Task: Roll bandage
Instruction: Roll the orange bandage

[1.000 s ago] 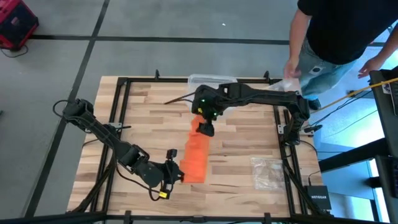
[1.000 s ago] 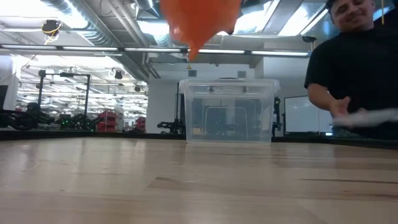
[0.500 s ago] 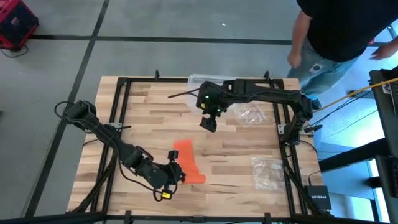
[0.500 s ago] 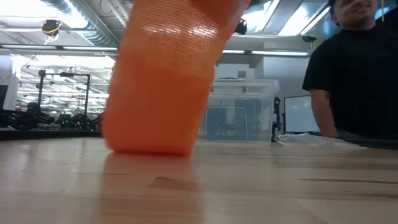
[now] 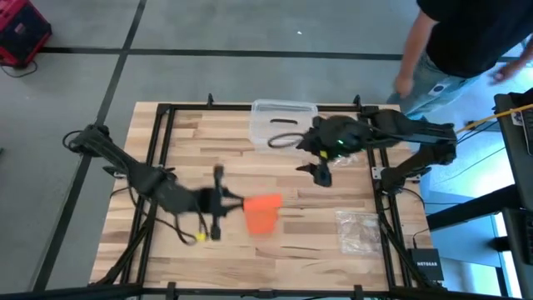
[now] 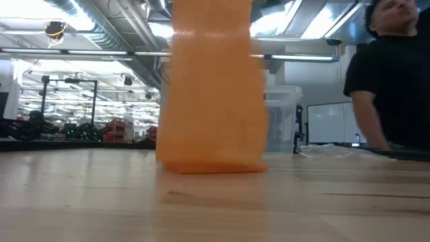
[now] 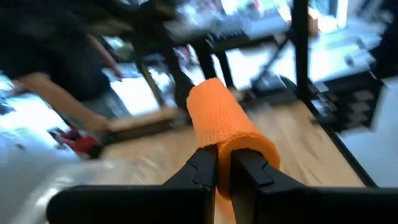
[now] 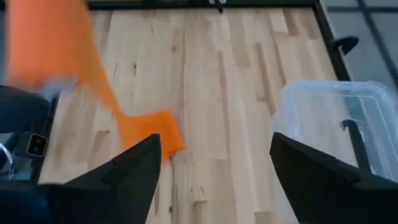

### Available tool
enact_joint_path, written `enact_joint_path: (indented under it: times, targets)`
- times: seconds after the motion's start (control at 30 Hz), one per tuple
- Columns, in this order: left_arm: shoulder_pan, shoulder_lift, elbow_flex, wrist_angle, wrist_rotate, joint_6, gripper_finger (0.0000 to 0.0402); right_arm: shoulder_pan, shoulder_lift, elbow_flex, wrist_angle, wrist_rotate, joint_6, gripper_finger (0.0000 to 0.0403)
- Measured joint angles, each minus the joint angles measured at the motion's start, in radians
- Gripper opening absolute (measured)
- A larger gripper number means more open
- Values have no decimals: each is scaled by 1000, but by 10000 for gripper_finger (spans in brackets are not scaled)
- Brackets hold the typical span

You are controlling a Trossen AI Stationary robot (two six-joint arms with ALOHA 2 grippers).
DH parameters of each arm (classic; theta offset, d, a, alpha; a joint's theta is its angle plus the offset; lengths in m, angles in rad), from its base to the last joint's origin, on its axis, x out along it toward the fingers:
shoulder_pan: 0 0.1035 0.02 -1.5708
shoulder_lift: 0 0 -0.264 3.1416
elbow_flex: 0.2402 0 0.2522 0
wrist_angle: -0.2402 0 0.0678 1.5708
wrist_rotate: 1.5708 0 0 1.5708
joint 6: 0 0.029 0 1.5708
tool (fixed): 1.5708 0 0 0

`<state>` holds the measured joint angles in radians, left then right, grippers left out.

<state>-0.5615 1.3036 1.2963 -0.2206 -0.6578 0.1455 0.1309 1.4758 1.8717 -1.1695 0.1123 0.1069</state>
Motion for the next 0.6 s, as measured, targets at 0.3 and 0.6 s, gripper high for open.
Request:
enact_joint_path:
  times: [0.3, 0.6]
  targets:
    - [92, -114, -21, 101, 17, 155, 8, 198, -103, -175, 213, 238, -90, 301]
    - [157, -122, -87, 285, 127, 226, 15, 155, -317, -835, 1046, 244, -117, 301]
